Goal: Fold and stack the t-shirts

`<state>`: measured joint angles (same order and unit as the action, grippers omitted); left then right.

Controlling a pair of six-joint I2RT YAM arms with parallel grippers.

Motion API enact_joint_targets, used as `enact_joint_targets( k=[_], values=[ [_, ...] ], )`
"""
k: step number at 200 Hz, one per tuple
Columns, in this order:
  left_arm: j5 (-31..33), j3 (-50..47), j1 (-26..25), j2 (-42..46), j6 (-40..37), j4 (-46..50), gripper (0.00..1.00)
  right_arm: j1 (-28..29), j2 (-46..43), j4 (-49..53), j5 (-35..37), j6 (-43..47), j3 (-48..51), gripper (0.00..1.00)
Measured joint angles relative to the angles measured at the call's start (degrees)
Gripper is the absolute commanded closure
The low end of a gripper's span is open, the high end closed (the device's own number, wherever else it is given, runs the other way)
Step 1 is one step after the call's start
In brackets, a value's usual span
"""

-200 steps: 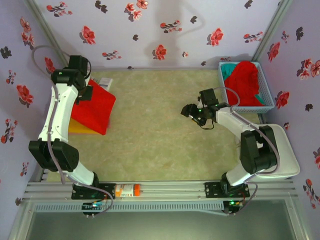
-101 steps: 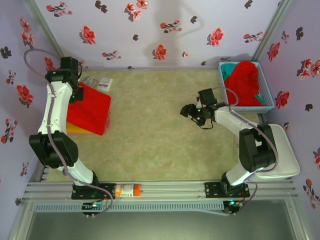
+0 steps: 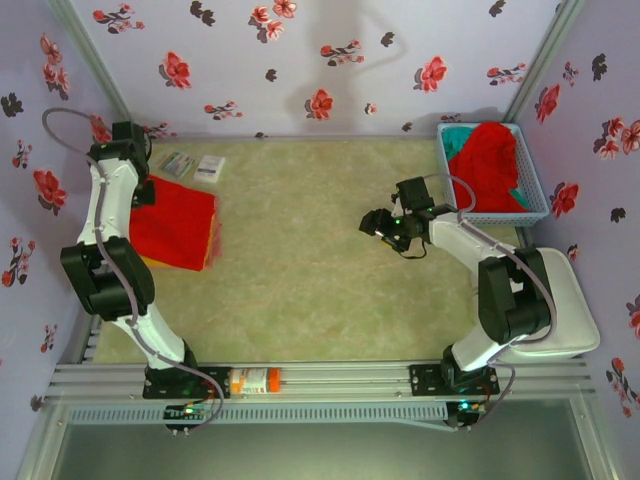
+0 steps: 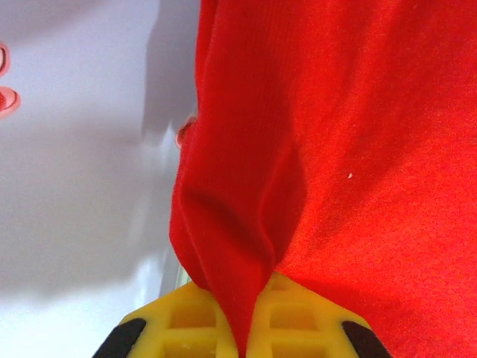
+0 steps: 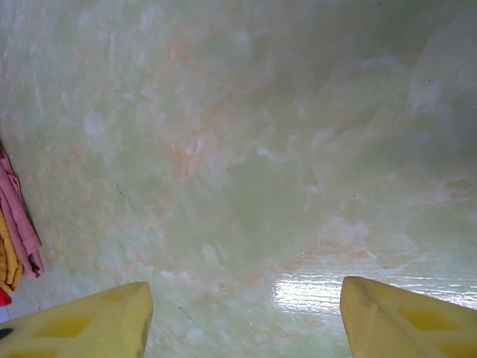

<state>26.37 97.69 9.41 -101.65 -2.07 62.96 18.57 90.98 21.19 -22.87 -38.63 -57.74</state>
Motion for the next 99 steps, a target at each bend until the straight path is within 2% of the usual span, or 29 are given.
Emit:
enact_joint_targets(
  k=[27,34,50,54,67,73,91,94,99],
  values=[
    [0.0,-0.3,0.9,-1.8,0.4,-1.2,1.0,0.0,-0.1,0.1,-0.1,0.8,0.2,0.33],
    [0.0,-0.4,1.1,-2.3,0.6,-1.5,0.88,0.0,-0.2,0.1,-0.2,0.9,0.5,0.33],
    [0.1,-0.4,1.6,-3.2,1.2,-1.9,0.41,0.0,-0.5,0.1,-0.5,1.2,1.4,0.33],
    [0.2,-0.4,1.8,-3.5,1.4,-1.9,0.33,0.0,-0.6,0.1,-0.5,1.2,1.7,0.32],
    [0.9,-0.2,2.7,-4.4,2.5,-2.0,0.23,0.0,-0.8,0.1,-0.6,1.2,2.5,0.33],
    [1.2,0.1,3.1,-5.0,3.2,-1.7,0.15,0.0,-0.9,0.1,-0.6,1.2,2.8,0.33],
    [1.9,0.7,4.1,-6.1,4.9,-1.6,0.09,0.0,-1.1,0.1,-0.5,1.3,3.2,0.33],
    [2.0,0.7,4.1,-6.1,5.0,-1.6,0.04,0.0,-1.2,0.1,-0.5,1.4,3.2,0.33],
    [2.1,0.7,4.2,-6.1,5.1,-1.4,0.02,0.0,-1.2,0.1,-0.5,1.5,3.3,0.32]
  ],
)
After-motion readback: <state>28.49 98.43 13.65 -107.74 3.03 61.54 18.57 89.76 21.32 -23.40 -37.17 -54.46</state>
